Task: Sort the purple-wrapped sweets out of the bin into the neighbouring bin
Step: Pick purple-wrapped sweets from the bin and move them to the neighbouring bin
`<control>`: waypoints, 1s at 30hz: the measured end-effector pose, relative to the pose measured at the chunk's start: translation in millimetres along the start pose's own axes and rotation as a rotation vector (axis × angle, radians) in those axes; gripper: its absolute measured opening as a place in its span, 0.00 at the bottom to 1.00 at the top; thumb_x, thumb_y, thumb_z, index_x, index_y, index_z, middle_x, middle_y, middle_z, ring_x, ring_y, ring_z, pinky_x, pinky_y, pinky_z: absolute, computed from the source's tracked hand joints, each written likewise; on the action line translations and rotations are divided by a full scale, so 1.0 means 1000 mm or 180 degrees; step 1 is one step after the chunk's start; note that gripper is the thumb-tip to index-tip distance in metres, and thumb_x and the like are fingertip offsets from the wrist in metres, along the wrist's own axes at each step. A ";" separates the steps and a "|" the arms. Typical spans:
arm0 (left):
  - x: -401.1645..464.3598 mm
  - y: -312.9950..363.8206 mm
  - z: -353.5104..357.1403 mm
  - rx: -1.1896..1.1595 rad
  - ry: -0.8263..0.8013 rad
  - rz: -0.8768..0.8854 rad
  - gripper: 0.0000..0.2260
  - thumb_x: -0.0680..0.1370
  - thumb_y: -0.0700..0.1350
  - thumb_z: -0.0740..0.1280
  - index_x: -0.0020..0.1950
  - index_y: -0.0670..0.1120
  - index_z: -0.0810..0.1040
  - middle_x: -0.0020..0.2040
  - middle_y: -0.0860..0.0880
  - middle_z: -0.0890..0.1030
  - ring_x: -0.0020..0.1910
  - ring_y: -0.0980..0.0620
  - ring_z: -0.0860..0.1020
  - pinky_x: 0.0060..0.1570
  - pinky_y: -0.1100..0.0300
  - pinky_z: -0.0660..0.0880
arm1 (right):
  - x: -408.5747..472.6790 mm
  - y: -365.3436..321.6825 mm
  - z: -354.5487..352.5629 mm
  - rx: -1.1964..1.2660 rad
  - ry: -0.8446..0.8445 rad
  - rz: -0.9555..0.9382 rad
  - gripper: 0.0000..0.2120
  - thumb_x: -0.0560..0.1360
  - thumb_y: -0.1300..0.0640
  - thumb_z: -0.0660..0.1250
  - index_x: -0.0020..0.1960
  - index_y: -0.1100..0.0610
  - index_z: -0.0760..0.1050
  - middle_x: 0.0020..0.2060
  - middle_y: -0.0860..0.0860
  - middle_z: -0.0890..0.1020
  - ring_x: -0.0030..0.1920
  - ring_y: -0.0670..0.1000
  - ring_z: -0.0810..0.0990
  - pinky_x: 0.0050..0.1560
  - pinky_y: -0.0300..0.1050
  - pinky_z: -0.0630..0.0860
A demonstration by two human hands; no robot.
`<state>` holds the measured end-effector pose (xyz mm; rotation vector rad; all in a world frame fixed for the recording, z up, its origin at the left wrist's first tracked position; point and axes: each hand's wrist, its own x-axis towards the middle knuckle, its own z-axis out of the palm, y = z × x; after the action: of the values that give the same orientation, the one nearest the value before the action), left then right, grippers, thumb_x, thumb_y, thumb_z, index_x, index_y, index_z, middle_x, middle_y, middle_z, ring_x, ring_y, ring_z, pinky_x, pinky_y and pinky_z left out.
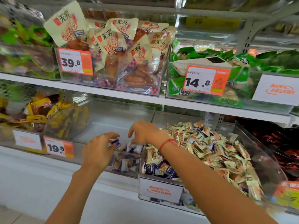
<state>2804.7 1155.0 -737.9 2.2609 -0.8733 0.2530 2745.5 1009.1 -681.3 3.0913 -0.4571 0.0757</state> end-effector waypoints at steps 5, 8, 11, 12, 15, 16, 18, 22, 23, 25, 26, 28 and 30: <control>0.003 0.011 0.000 -0.0100 0.0083 0.0228 0.12 0.77 0.43 0.67 0.57 0.58 0.78 0.53 0.58 0.82 0.51 0.55 0.79 0.48 0.55 0.77 | -0.057 0.006 -0.014 0.0584 0.0484 -0.0248 0.11 0.78 0.51 0.65 0.59 0.49 0.79 0.55 0.50 0.80 0.55 0.51 0.77 0.52 0.46 0.72; -0.002 0.038 -0.004 -0.0275 0.0417 0.0466 0.10 0.77 0.44 0.66 0.56 0.56 0.79 0.51 0.57 0.81 0.50 0.55 0.79 0.42 0.58 0.72 | -0.111 0.020 -0.017 0.0723 0.1175 -0.0210 0.09 0.78 0.52 0.65 0.56 0.46 0.80 0.51 0.46 0.82 0.51 0.47 0.77 0.49 0.45 0.75; -0.013 0.074 -0.004 -0.0557 0.0702 0.0821 0.09 0.77 0.43 0.67 0.54 0.54 0.80 0.48 0.56 0.81 0.47 0.54 0.78 0.38 0.61 0.69 | -0.158 0.052 -0.014 0.0802 0.1473 0.0223 0.08 0.78 0.51 0.66 0.55 0.44 0.80 0.51 0.40 0.82 0.51 0.40 0.76 0.52 0.39 0.74; -0.018 0.086 -0.002 -0.0615 0.0708 0.1034 0.09 0.77 0.42 0.67 0.53 0.53 0.81 0.47 0.56 0.81 0.45 0.55 0.78 0.38 0.63 0.69 | -0.169 0.067 -0.012 0.0814 0.1485 0.0429 0.08 0.77 0.51 0.66 0.55 0.45 0.80 0.51 0.39 0.82 0.51 0.39 0.77 0.52 0.39 0.75; -0.030 0.117 0.011 -0.0593 0.0286 0.1580 0.10 0.79 0.45 0.65 0.58 0.56 0.78 0.55 0.62 0.78 0.49 0.63 0.75 0.43 0.72 0.68 | -0.185 0.117 -0.005 0.0543 0.1347 0.1089 0.11 0.78 0.54 0.65 0.58 0.46 0.80 0.54 0.41 0.82 0.52 0.44 0.80 0.47 0.39 0.74; -0.033 0.126 0.018 -0.0558 0.0009 0.1754 0.13 0.80 0.47 0.62 0.63 0.58 0.75 0.61 0.63 0.75 0.54 0.64 0.73 0.51 0.72 0.67 | -0.186 0.132 -0.003 0.0492 0.1274 0.1278 0.11 0.79 0.56 0.63 0.59 0.47 0.79 0.55 0.43 0.82 0.53 0.46 0.80 0.45 0.39 0.73; -0.036 0.137 0.034 -0.0335 -0.0582 0.2035 0.18 0.82 0.51 0.57 0.72 0.61 0.63 0.72 0.62 0.63 0.70 0.62 0.62 0.67 0.67 0.53 | -0.184 0.156 0.004 0.0501 0.1164 0.1441 0.14 0.80 0.59 0.61 0.60 0.48 0.78 0.59 0.46 0.81 0.57 0.50 0.79 0.48 0.43 0.74; -0.035 0.137 0.055 0.0280 -0.1512 0.1827 0.22 0.81 0.61 0.47 0.75 0.65 0.49 0.77 0.60 0.44 0.75 0.58 0.40 0.65 0.59 0.34 | -0.169 0.166 0.023 0.0009 0.0402 0.1299 0.20 0.79 0.63 0.55 0.68 0.50 0.72 0.67 0.49 0.73 0.69 0.55 0.67 0.64 0.51 0.69; -0.034 0.134 0.057 0.0307 -0.1591 0.1758 0.22 0.81 0.62 0.46 0.75 0.65 0.49 0.77 0.60 0.45 0.75 0.58 0.40 0.65 0.58 0.33 | -0.167 0.163 0.026 -0.0149 0.0337 0.1358 0.20 0.79 0.62 0.55 0.68 0.50 0.72 0.67 0.50 0.73 0.70 0.55 0.65 0.66 0.50 0.66; -0.034 0.132 0.059 0.0273 -0.1537 0.1740 0.22 0.80 0.63 0.47 0.74 0.65 0.54 0.76 0.61 0.51 0.76 0.59 0.43 0.70 0.57 0.38 | -0.164 0.160 0.026 -0.0246 0.0433 0.1461 0.18 0.80 0.61 0.57 0.66 0.49 0.73 0.65 0.50 0.74 0.68 0.54 0.67 0.65 0.49 0.65; -0.034 0.132 0.058 0.0256 -0.1469 0.1758 0.21 0.80 0.63 0.48 0.74 0.65 0.56 0.76 0.62 0.55 0.76 0.59 0.46 0.72 0.57 0.42 | -0.164 0.159 0.025 -0.0226 0.0520 0.1503 0.17 0.79 0.60 0.58 0.64 0.49 0.75 0.63 0.50 0.76 0.66 0.54 0.69 0.64 0.48 0.67; -0.035 0.133 0.058 0.0241 -0.1343 0.1769 0.20 0.79 0.63 0.51 0.72 0.63 0.62 0.73 0.63 0.62 0.74 0.59 0.51 0.72 0.57 0.51 | -0.167 0.160 0.019 -0.0080 0.0699 0.1620 0.14 0.79 0.58 0.61 0.61 0.49 0.78 0.60 0.50 0.79 0.62 0.53 0.74 0.61 0.47 0.71; -0.036 0.135 0.055 0.0209 -0.1265 0.1734 0.19 0.79 0.63 0.54 0.69 0.63 0.67 0.70 0.66 0.65 0.73 0.60 0.54 0.70 0.58 0.55 | -0.171 0.161 0.014 0.0062 0.0714 0.1640 0.13 0.78 0.58 0.62 0.60 0.49 0.78 0.59 0.50 0.79 0.61 0.53 0.76 0.58 0.47 0.73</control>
<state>2685.7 1064.5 -720.9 2.1220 -1.7111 0.0702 2536.2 903.8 -703.0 2.8452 -1.2213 0.4254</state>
